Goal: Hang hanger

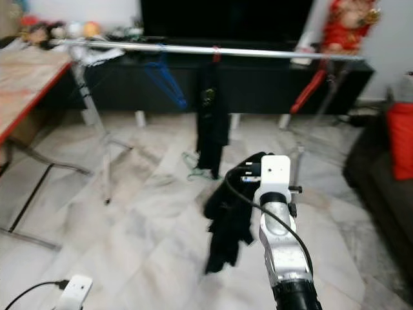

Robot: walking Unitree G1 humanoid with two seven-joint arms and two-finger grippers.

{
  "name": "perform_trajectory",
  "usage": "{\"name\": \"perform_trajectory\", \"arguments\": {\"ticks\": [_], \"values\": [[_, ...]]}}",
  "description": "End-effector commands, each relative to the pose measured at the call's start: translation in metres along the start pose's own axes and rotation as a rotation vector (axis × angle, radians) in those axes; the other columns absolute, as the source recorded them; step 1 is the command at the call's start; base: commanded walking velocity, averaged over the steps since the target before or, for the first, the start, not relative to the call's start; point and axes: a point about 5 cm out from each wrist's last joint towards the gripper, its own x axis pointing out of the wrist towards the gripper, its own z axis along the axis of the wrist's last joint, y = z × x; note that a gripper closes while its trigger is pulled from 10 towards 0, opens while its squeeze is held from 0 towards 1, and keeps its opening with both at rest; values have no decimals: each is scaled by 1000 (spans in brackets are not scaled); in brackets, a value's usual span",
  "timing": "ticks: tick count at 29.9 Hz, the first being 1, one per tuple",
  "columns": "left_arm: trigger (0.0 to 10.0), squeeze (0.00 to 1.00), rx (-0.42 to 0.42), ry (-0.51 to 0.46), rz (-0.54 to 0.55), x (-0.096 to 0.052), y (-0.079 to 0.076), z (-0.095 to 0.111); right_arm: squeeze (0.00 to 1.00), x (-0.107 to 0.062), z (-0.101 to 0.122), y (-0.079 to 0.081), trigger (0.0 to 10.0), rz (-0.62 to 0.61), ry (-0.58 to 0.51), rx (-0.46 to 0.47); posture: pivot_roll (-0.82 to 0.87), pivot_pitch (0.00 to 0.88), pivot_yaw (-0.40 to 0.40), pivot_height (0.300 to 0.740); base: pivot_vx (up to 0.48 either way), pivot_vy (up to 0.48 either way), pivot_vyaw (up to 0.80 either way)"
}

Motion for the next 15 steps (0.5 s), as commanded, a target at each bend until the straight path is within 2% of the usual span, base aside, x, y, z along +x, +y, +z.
{"name": "perform_trajectory", "arguments": {"ticks": [1,15], "values": [[10000,0,4,25,-1,-1,0,-8,0,4,11,2,10000,-5,-41,17,-112,33,-47,740,401,0,0],[10000,0,4,23,0,-1,1,-7,0,4,11,2,10000,-7,-40,20,-111,44,-49,740,404,0,0]]}}
